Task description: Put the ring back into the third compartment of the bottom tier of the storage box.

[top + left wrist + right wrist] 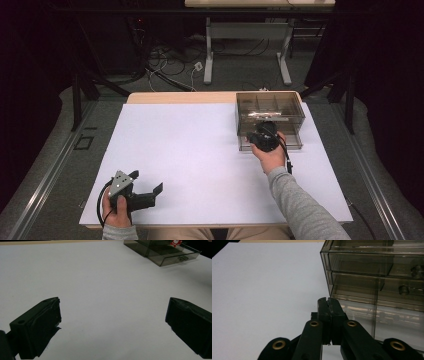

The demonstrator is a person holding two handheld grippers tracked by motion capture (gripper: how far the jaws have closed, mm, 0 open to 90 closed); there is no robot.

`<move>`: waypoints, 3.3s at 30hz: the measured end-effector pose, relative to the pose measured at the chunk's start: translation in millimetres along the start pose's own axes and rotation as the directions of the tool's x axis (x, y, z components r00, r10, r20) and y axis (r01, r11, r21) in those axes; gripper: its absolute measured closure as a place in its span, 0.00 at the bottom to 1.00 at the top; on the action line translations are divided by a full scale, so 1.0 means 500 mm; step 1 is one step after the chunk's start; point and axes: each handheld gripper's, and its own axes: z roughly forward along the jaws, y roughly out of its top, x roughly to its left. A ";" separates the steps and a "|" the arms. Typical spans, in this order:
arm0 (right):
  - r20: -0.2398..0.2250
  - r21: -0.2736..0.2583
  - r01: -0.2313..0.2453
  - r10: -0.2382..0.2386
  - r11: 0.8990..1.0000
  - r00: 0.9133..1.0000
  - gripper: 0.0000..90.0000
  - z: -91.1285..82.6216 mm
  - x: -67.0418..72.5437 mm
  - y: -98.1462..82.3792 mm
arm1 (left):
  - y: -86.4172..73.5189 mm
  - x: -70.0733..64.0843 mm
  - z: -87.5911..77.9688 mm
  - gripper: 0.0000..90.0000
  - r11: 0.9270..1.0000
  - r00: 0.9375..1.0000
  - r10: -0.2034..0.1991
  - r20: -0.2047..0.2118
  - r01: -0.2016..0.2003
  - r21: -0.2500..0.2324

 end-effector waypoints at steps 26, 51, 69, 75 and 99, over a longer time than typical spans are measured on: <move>0.052 -0.034 -0.063 0.065 0.997 0.997 1.00 -0.025 -0.072 0.008 | -0.001 -0.001 0.001 0.01 1.000 1.000 -0.005 0.000 0.005 -0.001; 0.123 -0.056 -0.123 0.129 0.991 0.984 1.00 -0.046 -0.142 0.010 | 0.000 -0.002 0.002 0.01 1.000 1.000 0.003 0.001 -0.003 0.006; 0.174 -0.056 -0.153 0.161 0.987 0.971 1.00 -0.044 -0.174 0.011 | -0.002 -0.005 0.005 0.01 1.000 1.000 -0.008 -0.001 0.008 0.002; 0.183 -0.056 -0.168 0.175 0.984 0.967 1.00 -0.044 -0.182 0.012 | -0.002 -0.004 0.004 0.01 1.000 1.000 -0.002 0.005 0.002 0.011; 0.226 -0.030 -0.191 0.193 0.981 0.955 1.00 -0.034 -0.217 0.009 | -0.003 -0.005 0.005 0.01 1.000 1.000 0.004 0.005 -0.004 0.020</move>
